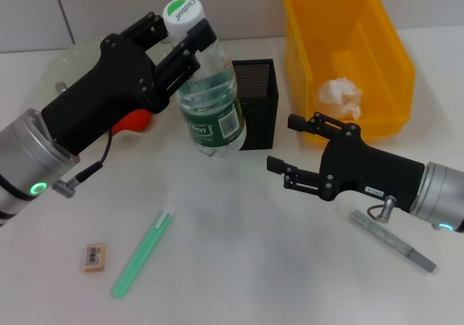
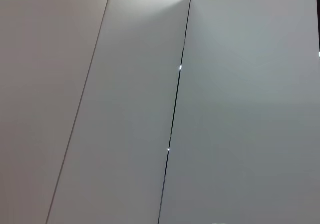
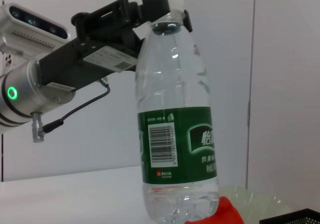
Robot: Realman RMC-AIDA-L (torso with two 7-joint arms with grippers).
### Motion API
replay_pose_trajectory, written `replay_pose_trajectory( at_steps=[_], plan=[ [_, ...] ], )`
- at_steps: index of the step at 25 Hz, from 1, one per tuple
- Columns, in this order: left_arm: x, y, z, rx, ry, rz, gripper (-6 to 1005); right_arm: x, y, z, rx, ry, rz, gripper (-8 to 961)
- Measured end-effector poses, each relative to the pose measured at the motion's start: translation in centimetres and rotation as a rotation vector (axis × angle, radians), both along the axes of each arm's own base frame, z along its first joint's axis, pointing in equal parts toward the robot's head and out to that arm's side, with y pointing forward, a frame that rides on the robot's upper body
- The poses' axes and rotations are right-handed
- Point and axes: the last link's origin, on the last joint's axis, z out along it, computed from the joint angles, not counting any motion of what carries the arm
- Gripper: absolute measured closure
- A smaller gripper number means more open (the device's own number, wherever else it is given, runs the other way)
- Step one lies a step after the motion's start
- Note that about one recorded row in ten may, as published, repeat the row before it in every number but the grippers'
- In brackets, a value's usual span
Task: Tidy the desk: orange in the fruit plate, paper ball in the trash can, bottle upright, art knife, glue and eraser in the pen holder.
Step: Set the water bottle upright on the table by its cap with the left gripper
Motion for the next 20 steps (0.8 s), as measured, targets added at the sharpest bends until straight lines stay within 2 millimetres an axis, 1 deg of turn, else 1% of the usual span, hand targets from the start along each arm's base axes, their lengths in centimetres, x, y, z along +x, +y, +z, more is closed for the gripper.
replay_pose_trajectory(
  at_steps=[6, 8, 12, 13, 20],
  plan=[
    [-0.7, -0.2, -0.1, 0.01, 0.012, 0.024, 490, 0.4, 0.0, 0.5, 0.025, 0.01, -0.023, 189],
    [-1.3, -0.3, -0.1, 0.016, 0.022, 0.044, 489, 0.6, 0.0, 0.7, 0.032, 0.014, -0.031, 188],
    [-1.5, -0.3, -0.1, 0.02, 0.027, 0.049, 488, 0.6, 0.0, 0.8, 0.031, 0.018, -0.033, 188],
    [-2.1, -0.2, -0.1, 0.036, 0.043, 0.077, 487, 0.6, 0.0, 0.9, 0.032, 0.021, -0.031, 188],
    [-3.3, 0.0, 0.0, 0.072, 0.075, 0.13, 484, 0.7, 0.0, 1.1, 0.04, 0.027, -0.037, 189]
  ],
)
